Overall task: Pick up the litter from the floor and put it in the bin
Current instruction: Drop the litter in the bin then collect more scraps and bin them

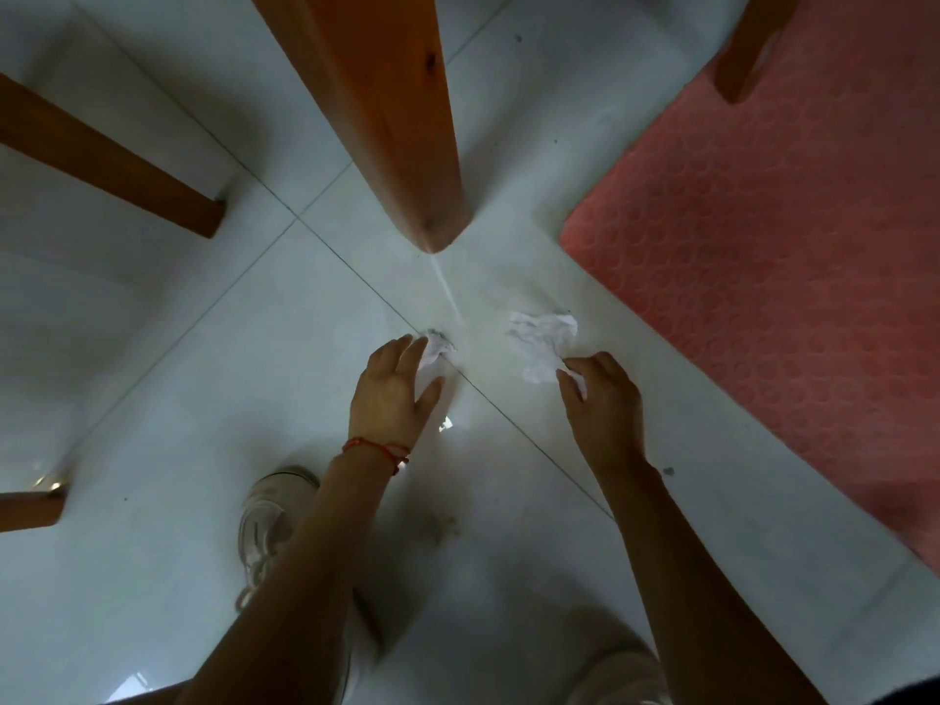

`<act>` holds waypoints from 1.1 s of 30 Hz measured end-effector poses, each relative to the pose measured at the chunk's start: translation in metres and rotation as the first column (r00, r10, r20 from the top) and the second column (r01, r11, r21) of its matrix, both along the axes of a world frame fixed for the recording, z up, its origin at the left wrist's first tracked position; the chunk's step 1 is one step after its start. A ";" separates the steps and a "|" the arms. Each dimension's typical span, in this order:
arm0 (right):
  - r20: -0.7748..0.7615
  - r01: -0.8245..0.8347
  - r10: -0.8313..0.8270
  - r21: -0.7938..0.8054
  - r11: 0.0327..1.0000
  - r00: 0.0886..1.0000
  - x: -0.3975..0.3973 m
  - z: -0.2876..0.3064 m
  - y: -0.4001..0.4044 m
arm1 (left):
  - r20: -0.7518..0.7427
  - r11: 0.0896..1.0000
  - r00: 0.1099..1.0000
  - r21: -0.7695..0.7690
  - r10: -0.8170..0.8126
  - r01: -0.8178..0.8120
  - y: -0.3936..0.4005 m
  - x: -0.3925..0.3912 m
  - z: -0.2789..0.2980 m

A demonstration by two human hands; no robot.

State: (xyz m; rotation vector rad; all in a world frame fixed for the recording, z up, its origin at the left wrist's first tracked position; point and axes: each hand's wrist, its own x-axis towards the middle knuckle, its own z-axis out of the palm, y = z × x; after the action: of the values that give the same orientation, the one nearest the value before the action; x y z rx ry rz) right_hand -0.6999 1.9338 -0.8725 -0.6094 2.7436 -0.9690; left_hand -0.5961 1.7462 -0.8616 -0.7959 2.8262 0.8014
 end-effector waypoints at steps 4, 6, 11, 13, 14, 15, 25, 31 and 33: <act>-0.059 -0.014 0.012 -0.037 0.999 0.998 0.006 0.014 0.002 | -0.011 0.999 0.999 0.037 0.034 -0.034 -0.004 -0.012 -0.018; -0.062 -0.022 0.019 -0.049 0.999 0.998 0.008 0.018 0.002 | -0.007 0.997 0.998 0.057 0.059 -0.058 -0.004 -0.016 -0.028; -0.075 -0.017 0.011 -0.079 0.997 0.997 0.014 0.020 0.005 | -0.066 0.992 0.990 0.044 0.121 -0.118 -0.005 -0.024 -0.044; -0.074 -0.023 0.018 -0.077 0.997 0.997 0.016 0.017 0.008 | -0.118 0.990 0.983 0.027 0.142 -0.139 -0.005 -0.026 -0.047; -0.066 -0.022 0.017 -0.075 0.997 0.998 0.016 0.015 0.009 | -0.130 0.990 0.981 0.017 0.144 -0.143 -0.005 -0.026 -0.048; -0.057 -0.022 0.018 -0.070 0.997 0.998 0.017 0.013 0.010 | -0.134 0.989 0.980 0.011 0.146 -0.146 -0.005 -0.026 -0.048; -0.027 0.011 -0.010 0.029 1.000 1.000 0.013 0.065 0.010 | -0.227 0.996 0.970 0.051 0.086 -0.076 0.007 -0.020 0.033; -0.088 0.083 -0.080 0.036 0.996 0.993 0.013 0.165 0.009 | -0.416 0.994 0.904 0.013 0.100 -0.104 0.008 -0.024 0.156; -0.110 0.079 -0.073 0.047 0.996 0.991 0.015 0.199 0.009 | -0.421 0.997 0.903 0.019 0.082 -0.081 0.007 -0.022 0.193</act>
State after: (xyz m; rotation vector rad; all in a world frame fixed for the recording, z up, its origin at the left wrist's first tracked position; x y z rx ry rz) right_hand -0.6847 1.9429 -0.6730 -0.5685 2.8970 -0.9039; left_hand -0.6178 1.7536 -0.6690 -0.8322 3.1804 1.1100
